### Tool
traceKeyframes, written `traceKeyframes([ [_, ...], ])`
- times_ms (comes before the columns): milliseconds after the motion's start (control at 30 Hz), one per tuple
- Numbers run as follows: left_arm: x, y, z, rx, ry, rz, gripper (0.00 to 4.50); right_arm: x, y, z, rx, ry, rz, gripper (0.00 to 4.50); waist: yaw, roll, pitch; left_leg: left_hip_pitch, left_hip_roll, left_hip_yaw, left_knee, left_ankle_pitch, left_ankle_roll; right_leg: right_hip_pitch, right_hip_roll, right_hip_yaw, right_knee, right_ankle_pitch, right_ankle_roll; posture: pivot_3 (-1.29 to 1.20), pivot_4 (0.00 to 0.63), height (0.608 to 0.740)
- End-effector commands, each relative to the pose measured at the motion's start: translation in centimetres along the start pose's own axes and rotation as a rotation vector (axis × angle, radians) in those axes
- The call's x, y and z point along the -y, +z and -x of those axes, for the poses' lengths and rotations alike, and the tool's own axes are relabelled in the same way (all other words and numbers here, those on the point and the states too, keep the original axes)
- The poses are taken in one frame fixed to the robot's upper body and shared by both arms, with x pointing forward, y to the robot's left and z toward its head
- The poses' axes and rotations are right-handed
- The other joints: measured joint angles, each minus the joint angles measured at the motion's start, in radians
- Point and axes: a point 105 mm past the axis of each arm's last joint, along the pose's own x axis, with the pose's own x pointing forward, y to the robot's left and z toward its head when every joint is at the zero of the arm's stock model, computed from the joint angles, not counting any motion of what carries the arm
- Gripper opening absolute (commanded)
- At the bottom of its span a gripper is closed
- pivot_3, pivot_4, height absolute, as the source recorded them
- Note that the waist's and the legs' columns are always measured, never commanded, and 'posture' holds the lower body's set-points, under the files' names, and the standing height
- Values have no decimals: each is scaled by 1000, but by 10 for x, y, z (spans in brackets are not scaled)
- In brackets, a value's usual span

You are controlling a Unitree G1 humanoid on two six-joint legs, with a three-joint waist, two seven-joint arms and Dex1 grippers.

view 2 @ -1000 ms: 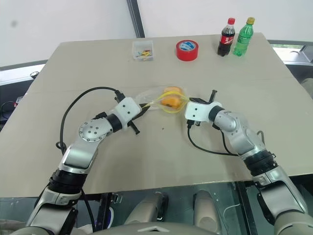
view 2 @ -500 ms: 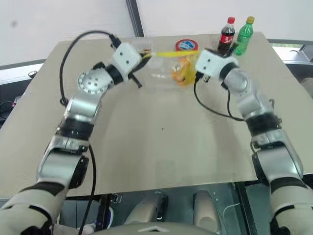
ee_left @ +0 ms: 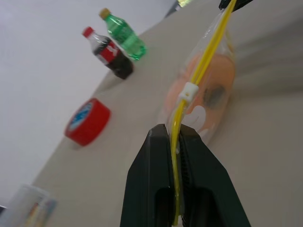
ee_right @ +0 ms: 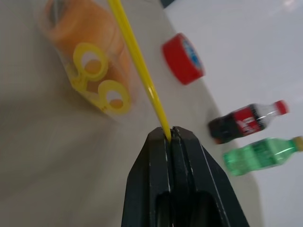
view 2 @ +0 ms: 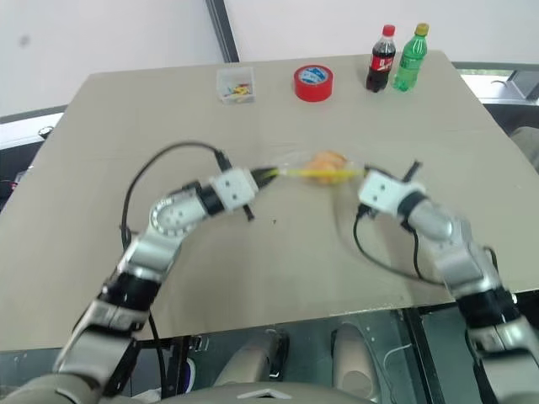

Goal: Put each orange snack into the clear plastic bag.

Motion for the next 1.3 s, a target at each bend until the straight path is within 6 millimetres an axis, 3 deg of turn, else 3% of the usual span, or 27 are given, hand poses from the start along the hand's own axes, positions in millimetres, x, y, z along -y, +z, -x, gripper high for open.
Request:
traceKeyframes([
  [33, -9, 12, 4, 2, 25, -55, 0, 14, -1, 18, -32, -11, 15, 1385, 19, 2, 2, 5, 0, 0, 0, -1, 3, 6, 1, 0, -1, 1, 0, 0, 150, 740],
  [167, -12, 12, 3, -6, 31, -70, 0, 9, 17, 34, 30, 57, -20, 2928, 26, 2, 3, 28, 2, 1, -1, -3, 4, 30, 2, 0, -5, -1, 3, 0, 150, 740],
  [333, -16, 16, -2, 4, 30, -130, 0, 8, 71, 33, 201, 157, 41, 2928, 23, 2, 3, 26, 4, 1, -1, -3, 4, 29, 3, -1, -9, 0, 1, 0, 150, 740],
  [433, -16, 20, -5, 18, 17, -169, 0, 1, 105, 14, 298, 192, 76, 2928, 17, 2, 3, 26, 4, 2, -2, -2, 3, 28, 3, -1, -9, 0, 1, 0, 150, 740],
  [567, -14, 23, -8, 32, 2, -201, 0, -10, 131, -13, 357, 220, 118, 2928, 25, 1, 2, 24, 5, 0, -3, -1, 0, 27, 4, -3, -11, 1, 0, 0, 150, 740],
  [700, -13, 24, -8, 31, 0, -206, 0, -11, 139, -31, 357, 214, 134, 2928, 32, 0, 2, 18, 4, -1, -2, -1, 0, 22, 3, -3, -12, 1, 0, 0, 150, 740],
  [867, -10, 26, -6, 32, 2, -191, 0, -9, 141, -36, 362, 216, 140, 2928, 41, 0, 2, 12, 4, -2, -2, 0, 0, 16, 3, -4, -12, 1, 0, 0, 150, 740],
  [933, -9, 26, -6, 31, 2, -190, 0, -10, 142, -37, 370, 222, 148, 2099, 42, 0, 2, 11, 4, -2, -2, 0, 0, 16, 3, -4, -12, 1, 0, 0, 150, 740],
  [1233, -11, 28, -4, 25, 12, -257, 0, -13, 149, -41, 396, 238, 167, 2099, 41, 1, 2, 12, 4, -1, -2, 0, 0, 16, 3, -3, -12, 1, 0, 0, 150, 740],
  [1300, -10, 28, -3, 22, 11, -261, 0, -12, 149, -42, 396, 235, 163, 1573, 41, 0, 2, 12, 4, -1, -2, 0, 0, 16, 3, -3, -12, 1, 0, 0, 150, 740],
])
